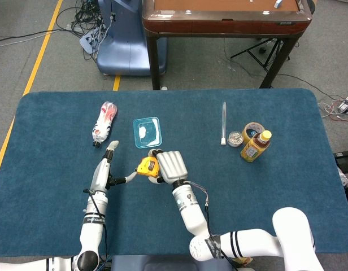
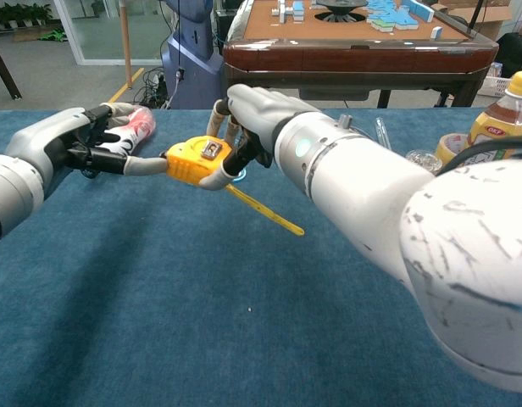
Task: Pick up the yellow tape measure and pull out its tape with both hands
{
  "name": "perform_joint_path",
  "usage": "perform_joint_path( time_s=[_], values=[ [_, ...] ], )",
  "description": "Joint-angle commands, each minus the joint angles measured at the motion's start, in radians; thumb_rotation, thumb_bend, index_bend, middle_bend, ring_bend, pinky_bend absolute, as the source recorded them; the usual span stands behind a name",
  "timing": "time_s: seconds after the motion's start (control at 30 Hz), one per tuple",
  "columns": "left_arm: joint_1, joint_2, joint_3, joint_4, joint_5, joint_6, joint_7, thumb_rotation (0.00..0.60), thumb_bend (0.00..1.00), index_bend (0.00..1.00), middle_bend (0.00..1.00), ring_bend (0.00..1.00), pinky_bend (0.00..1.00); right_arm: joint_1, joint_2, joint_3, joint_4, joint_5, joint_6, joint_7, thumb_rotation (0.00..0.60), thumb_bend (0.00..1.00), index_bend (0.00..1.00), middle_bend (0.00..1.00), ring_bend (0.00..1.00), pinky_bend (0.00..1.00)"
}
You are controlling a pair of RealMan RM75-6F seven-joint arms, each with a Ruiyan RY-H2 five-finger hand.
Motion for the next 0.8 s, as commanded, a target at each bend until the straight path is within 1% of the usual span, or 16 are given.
perform_joint_path(
  time_s=[0.03, 0.8],
  values=[
    [0.000, -0.001, 0.000, 0.003, 0.000, 0.001, 0.001, 0.600, 0.14, 0.00, 0.00, 0.00, 0.00, -0.003, 0.004, -0.003, -0.002, -0.003, -0.006, 0.008, 0.600, 0.76, 0.85, 0.80, 0.77, 0.52],
    [0.007, 0.023, -0.023, 0.017, -0.023, 0.003, 0.002, 0.600, 0.14, 0.00, 0.00, 0.00, 0.00, -0.016, 0.050, -0.017, -0.053, 0.008, -0.019, 0.019, 0.600, 0.77, 0.86, 0.80, 0.77, 0.52]
  ],
)
